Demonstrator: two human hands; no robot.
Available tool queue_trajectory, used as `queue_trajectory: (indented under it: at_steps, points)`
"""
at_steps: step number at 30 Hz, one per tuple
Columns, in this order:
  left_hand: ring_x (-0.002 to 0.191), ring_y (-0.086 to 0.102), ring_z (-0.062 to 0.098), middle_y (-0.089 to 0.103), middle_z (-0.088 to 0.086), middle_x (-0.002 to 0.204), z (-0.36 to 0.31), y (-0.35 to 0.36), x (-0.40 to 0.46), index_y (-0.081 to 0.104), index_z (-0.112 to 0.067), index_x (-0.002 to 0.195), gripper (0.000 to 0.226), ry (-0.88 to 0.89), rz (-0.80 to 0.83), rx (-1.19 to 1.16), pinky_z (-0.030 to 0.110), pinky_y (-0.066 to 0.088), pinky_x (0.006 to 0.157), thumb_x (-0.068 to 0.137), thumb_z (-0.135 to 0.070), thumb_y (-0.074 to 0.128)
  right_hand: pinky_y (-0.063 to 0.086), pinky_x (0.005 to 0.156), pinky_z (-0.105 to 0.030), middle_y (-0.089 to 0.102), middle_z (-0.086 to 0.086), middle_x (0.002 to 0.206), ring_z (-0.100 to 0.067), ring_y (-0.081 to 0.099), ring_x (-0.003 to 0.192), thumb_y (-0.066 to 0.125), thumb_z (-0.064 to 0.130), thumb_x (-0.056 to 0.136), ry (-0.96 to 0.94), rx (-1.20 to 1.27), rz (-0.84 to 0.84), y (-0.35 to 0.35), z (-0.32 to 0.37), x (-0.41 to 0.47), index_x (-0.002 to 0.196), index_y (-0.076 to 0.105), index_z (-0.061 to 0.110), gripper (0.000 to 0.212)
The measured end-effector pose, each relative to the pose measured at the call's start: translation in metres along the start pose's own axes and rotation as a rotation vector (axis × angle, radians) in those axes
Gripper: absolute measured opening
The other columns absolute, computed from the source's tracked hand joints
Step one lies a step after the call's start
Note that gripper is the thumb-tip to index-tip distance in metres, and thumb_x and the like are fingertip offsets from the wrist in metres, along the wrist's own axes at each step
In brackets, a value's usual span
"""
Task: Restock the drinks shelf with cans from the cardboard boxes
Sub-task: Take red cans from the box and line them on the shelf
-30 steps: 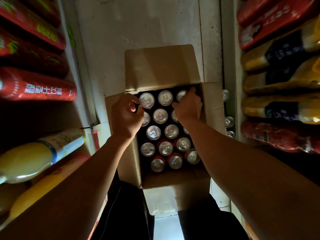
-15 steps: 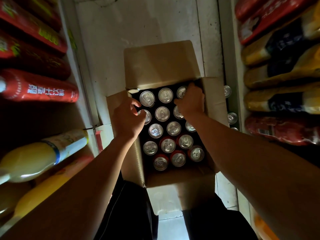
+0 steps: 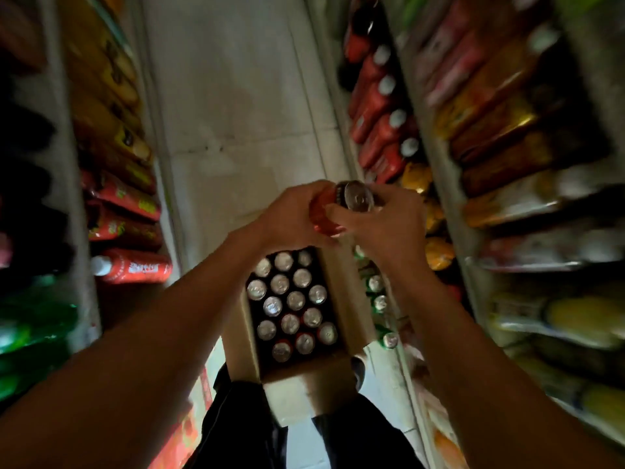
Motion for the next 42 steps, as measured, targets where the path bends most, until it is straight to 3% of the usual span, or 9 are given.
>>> queue_trajectory:
  at_steps: [8,15,19,22,25,28,32,35,42]
  points:
    - [0.065,0.068,0.014,0.072,0.0,0.075,-0.269,-0.042,-0.049,0.062,-0.002,0.104,0.047,0.145,0.001,-0.224,0.028,0.053,0.056,0.064,0.013,0.081,0.053,0.067,-0.013,0.071,0.016,0.086,0.008,0.065,0.078,0.09,0.047,0.058,-0.153,0.103,-0.122,-0.215,0.178,-0.053,0.098,0.065,0.03,0.05]
    - [0.102,0.069,0.024,0.074,0.002,0.105,-0.404,-0.039,-0.052,0.067,-0.024,0.111,0.07,0.238,0.101,-0.354,0.043,0.057,0.085,0.048,-0.015,0.094,0.044,0.07,-0.001,0.063,0.023,0.097,0.021,0.059,0.084,0.09,0.016,0.065,-0.209,0.325,-0.209,-0.315,0.235,-0.092,0.117,0.048,0.029,0.069]
    - [0.091,0.069,0.002,0.073,-0.005,0.096,-0.461,-0.03,-0.055,0.06,-0.014,0.112,0.064,0.321,0.148,-0.326,0.021,0.054,0.078,0.057,0.011,0.084,0.041,0.071,0.002,0.061,0.025,0.093,0.025,0.056,0.083,0.089,0.01,0.066,-0.239,0.367,-0.376,-0.352,0.252,-0.11,0.117,0.054,0.025,0.064]
    - [0.086,0.067,-0.008,0.066,-0.005,0.104,-0.49,-0.019,-0.061,0.053,-0.008,0.12,0.069,0.415,0.145,-0.244,0.012,0.052,0.073,0.064,0.023,0.076,0.045,0.078,-0.002,0.065,0.022,0.099,0.019,0.059,0.091,0.09,0.014,0.063,-0.243,0.364,-0.461,-0.373,0.253,-0.118,0.12,0.056,0.025,0.067]
    - [0.107,0.066,0.011,0.066,0.003,0.12,-0.512,-0.006,-0.056,0.05,-0.015,0.131,0.091,0.446,0.235,-0.139,0.026,0.056,0.086,0.051,-0.004,0.093,0.045,0.079,-0.002,0.065,0.023,0.098,0.018,0.06,0.091,0.091,0.016,0.063,-0.233,0.354,-0.528,-0.403,0.246,-0.129,0.121,0.058,0.025,0.067]
    - [0.107,0.066,0.01,0.07,-0.006,0.114,-0.53,0.007,-0.056,0.058,-0.029,0.12,0.076,0.473,0.239,-0.01,0.036,0.055,0.093,0.053,-0.027,0.094,0.055,0.087,-0.02,0.07,0.01,0.102,0.003,0.067,0.094,0.092,0.014,0.062,-0.174,0.4,-0.576,-0.428,0.228,-0.133,0.118,0.06,0.024,0.066]
    - [0.096,0.062,-0.006,0.069,-0.014,0.105,-0.557,0.039,-0.064,0.061,-0.029,0.115,0.058,0.572,0.181,0.022,0.015,0.049,0.082,0.064,-0.026,0.09,0.058,0.089,-0.033,0.066,-0.002,0.118,-0.015,0.066,0.107,0.094,0.02,0.056,-0.081,0.584,-0.578,-0.448,0.198,-0.137,0.131,0.048,0.018,0.088]
    - [0.09,0.061,-0.008,0.064,-0.022,0.09,-0.564,0.062,-0.064,0.06,-0.03,0.113,0.052,0.584,0.125,-0.025,0.003,0.045,0.068,0.07,-0.015,0.086,0.056,0.069,-0.016,0.07,-0.001,0.104,-0.013,0.067,0.095,0.091,0.011,0.063,-0.014,0.636,-0.594,-0.456,0.184,-0.137,0.121,0.059,0.01,0.066]
    - [0.105,0.06,0.006,0.064,-0.008,0.114,-0.568,0.085,-0.045,0.057,-0.028,0.122,0.056,0.616,0.12,0.08,0.021,0.047,0.087,0.074,-0.03,0.084,0.056,0.068,-0.031,0.072,-0.01,0.104,-0.025,0.069,0.097,0.087,0.004,0.065,0.077,0.763,-0.681,-0.486,0.138,-0.112,0.107,0.068,0.006,0.046]
Point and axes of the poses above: each hand's wrist, its own x-axis towards the middle knuckle, its own y-axis out of the palm, z = x × y, the point moved 2 cm from there along x, towards the middle knuckle
